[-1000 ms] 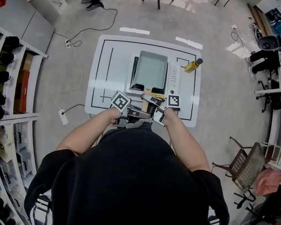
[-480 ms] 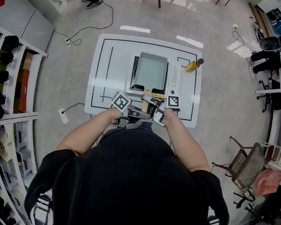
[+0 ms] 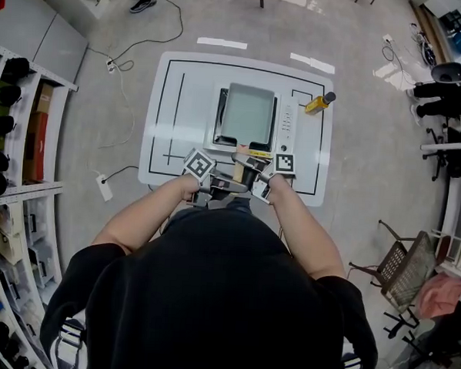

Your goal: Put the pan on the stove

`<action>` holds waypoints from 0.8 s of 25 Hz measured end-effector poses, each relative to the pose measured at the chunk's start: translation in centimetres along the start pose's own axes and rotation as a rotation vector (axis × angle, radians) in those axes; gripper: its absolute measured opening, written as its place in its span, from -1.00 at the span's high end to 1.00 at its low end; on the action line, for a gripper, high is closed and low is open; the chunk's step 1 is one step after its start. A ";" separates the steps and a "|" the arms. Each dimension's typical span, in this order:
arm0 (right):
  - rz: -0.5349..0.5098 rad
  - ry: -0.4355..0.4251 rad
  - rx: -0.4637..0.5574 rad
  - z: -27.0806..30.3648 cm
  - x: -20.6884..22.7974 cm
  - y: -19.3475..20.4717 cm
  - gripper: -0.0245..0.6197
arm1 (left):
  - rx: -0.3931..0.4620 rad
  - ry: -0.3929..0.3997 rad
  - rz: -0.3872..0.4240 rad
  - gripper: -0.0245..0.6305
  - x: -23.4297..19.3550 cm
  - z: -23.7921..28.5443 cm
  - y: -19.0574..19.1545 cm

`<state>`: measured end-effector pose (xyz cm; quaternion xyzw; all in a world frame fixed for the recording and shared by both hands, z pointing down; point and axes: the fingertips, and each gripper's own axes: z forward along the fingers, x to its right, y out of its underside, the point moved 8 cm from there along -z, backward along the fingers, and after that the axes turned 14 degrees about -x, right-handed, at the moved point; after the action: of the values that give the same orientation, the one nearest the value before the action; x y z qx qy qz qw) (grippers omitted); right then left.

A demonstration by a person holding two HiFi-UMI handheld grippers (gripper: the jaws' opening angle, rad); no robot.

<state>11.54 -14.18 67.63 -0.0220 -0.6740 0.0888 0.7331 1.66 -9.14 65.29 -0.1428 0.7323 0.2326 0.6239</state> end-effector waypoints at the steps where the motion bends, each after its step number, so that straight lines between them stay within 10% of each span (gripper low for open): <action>1: 0.004 -0.002 0.000 0.0 0.0 0.0 0.55 | 0.000 0.006 -0.005 0.61 -0.1 0.1 0.0; 20: -0.011 0.017 -0.024 0.0 1.5 0.0 0.58 | -0.020 -0.068 0.000 0.65 -2.1 0.0 0.6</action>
<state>11.64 -13.92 69.10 -0.0280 -0.6689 0.0763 0.7389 1.73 -8.78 67.40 -0.1412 0.7084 0.2445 0.6469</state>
